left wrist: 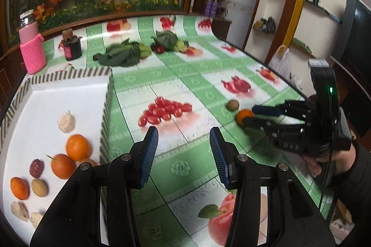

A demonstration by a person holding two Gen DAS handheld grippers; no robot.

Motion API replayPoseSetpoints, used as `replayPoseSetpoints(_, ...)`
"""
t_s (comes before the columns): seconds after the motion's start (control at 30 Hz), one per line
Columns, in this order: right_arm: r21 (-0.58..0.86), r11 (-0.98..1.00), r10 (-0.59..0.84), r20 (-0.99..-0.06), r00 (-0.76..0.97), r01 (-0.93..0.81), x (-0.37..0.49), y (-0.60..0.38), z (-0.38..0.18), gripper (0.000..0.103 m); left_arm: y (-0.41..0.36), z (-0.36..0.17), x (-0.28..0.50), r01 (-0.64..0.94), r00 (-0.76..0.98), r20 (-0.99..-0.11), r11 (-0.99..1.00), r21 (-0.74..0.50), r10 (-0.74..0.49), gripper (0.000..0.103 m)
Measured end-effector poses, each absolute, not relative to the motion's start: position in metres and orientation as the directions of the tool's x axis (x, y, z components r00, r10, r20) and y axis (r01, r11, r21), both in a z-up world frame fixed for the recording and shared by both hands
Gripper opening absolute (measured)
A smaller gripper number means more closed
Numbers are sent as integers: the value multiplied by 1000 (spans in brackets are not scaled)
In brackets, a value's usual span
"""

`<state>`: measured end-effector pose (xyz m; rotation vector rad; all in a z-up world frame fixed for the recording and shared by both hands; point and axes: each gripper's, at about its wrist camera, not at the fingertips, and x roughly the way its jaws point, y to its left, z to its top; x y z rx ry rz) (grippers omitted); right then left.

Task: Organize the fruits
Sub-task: 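Grasp an orange with the right gripper while the left grasps a brown kiwi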

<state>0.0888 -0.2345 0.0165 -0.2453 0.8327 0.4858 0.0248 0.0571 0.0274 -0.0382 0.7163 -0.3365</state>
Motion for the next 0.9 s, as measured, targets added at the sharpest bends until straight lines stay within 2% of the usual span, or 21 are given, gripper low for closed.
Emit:
replayPoseSetpoints(0.2,6,860,333,-763,554,-509,97,-233,13,35,45,15,26,296,687,-666,949,-109,-291,45)
replayPoseSetpoints(0.27,21,858,347,-761,548,-514,98,-234,14,31,45,14,25,296,688,-666,949,-106,-289,45)
replayPoseSetpoints(0.53,52,856,370,-755,541,-514,100,-238,14,28,31,12,33,322,682,-667,942,-96,-301,45)
replayPoseSetpoints(0.63,112,890,386,-701,599,-442,100,-262,24,28,9,7,51,354,618,-713,927,-124,-332,45)
replayPoseSetpoints(0.73,125,931,335,-662,670,-342,104,-288,31,28,-20,0,72,384,544,-776,917,-108,-319,44)
replayPoseSetpoints(0.9,125,963,263,-639,723,-239,108,-311,37,28,-54,-6,94,456,482,-798,881,-124,-362,44)
